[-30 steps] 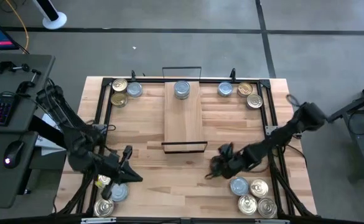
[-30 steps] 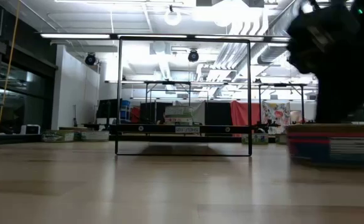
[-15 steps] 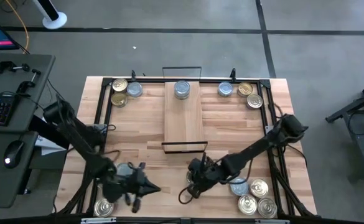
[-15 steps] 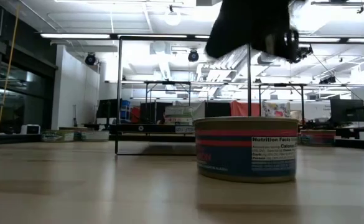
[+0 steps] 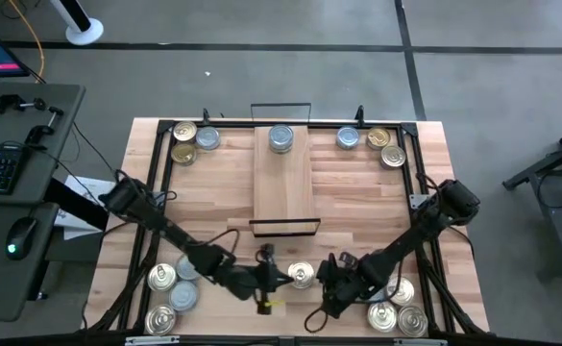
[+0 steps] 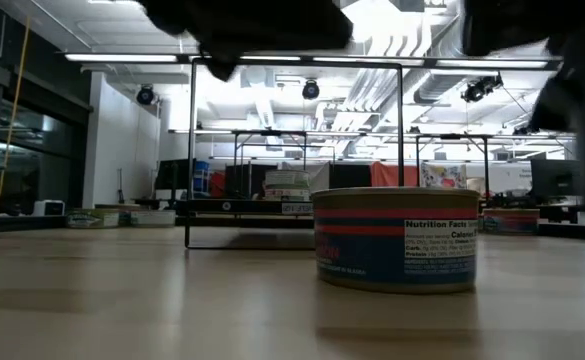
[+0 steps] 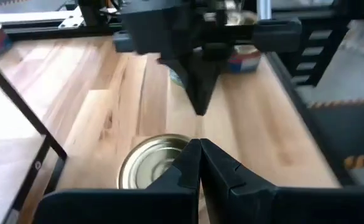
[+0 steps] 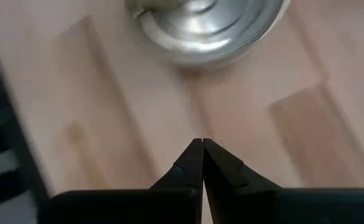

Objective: Stack canned seafood by type on shelf
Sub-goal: Put the pink and blue tuna can on the shelf

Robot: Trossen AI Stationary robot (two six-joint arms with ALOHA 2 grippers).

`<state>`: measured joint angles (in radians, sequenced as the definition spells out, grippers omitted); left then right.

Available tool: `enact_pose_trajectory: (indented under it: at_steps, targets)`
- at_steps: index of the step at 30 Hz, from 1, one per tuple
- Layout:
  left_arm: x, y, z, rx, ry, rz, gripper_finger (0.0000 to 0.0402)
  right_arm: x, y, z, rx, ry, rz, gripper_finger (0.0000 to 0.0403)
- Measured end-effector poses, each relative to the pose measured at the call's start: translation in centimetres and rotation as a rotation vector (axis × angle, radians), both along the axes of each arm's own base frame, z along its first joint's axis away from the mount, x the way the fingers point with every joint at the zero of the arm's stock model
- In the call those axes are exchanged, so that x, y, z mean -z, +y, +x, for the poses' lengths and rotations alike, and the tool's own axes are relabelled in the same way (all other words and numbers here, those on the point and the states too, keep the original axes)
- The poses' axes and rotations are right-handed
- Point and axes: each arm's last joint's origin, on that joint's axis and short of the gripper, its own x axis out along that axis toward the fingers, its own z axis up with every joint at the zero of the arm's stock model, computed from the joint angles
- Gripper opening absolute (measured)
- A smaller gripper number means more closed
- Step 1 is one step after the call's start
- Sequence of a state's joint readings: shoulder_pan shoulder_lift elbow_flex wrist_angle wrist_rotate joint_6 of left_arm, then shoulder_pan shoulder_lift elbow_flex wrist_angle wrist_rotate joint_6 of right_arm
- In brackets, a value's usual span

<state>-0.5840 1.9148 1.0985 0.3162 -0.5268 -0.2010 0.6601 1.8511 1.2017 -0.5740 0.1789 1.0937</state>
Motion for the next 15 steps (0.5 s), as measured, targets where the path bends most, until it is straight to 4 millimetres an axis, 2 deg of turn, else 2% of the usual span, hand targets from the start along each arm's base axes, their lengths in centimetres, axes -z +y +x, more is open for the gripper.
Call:
enact_pose_trajectory:
  at_steps: [5, 10, 15]
  targets:
    - [1.5, 1.1, 1.2, -0.001, 0.048, -0.004, 0.0000, 0.5, -1.0, 0.5, -0.036, -0.042, -0.082, 0.0000]
    - [2.8, 2.4, 1.4, -0.031, 0.096, -0.044, 0.0000, 0.4, -1.3, 1.0, -0.155, -0.069, -0.125, 0.0000]
    - [3.8, 3.0, 1.3, -0.009, 0.146, -0.077, 0.0000, 0.4, -1.7, 1.4, -0.202, -0.078, -0.146, 0.0000]
